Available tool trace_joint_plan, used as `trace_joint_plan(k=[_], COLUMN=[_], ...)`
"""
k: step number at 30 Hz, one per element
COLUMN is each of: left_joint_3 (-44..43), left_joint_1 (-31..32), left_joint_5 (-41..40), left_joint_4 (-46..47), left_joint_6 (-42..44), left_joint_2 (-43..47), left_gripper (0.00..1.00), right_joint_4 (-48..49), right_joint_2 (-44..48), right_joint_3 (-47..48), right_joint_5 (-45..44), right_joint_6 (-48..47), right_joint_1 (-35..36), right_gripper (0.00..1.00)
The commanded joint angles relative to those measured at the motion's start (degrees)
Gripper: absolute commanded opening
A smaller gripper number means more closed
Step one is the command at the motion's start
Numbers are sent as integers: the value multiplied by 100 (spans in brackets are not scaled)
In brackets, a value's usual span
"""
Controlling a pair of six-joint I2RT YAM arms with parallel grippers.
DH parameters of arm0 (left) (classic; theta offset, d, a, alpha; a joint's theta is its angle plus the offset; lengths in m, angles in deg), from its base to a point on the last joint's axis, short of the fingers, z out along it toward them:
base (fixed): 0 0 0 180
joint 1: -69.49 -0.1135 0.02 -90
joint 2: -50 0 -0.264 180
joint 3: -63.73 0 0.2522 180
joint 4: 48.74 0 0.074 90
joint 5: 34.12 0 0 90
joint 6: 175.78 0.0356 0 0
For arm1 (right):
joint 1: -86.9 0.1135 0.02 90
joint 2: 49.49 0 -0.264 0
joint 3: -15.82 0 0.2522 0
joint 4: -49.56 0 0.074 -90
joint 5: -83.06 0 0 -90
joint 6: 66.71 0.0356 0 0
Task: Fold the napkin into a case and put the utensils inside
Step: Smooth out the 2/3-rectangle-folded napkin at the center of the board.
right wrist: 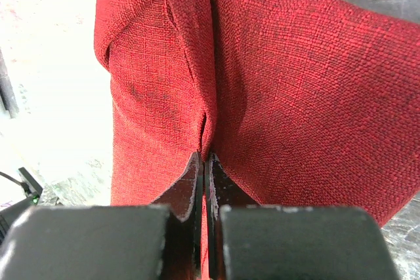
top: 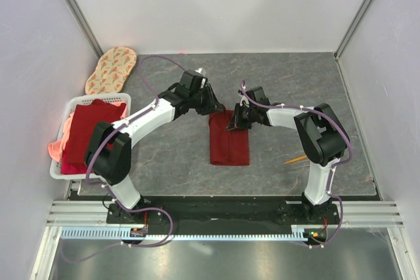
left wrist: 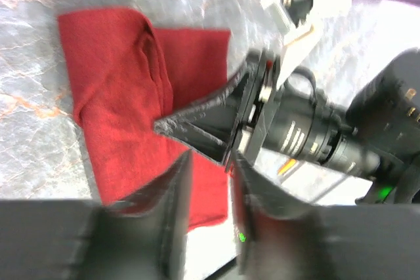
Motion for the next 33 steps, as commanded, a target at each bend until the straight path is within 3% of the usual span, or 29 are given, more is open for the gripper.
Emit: trace_joint_plan(k=[1,2,5,14,23,33], left_joint_3=[504,601,970,2112,2640,2746], left_joint_1=[73,82,117,196,223,232], left_joint_5=[852,966,1203,1556,1820,1846], left_joint_4=[266,328,521,996,1321,1603], left_joint_6=[260,225,251,190,251,207], left_joint_2=[-20,-20,6,173,33,-239], left_gripper=[20,11,6,3,2,2], right_joint_4=[259,259,259,417,364,-637], right_joint_2=[92,92,162,233,242,294], right_joint_3=[-74,-91,-109,-91,-21,918], right_joint_5=[131,140,157,201,149,-334], right_joint_6=[171,198,295,444,436,-222], right_joint_1=[13,13,4,4,13,13], right_gripper=[0,0,3,9,14,46])
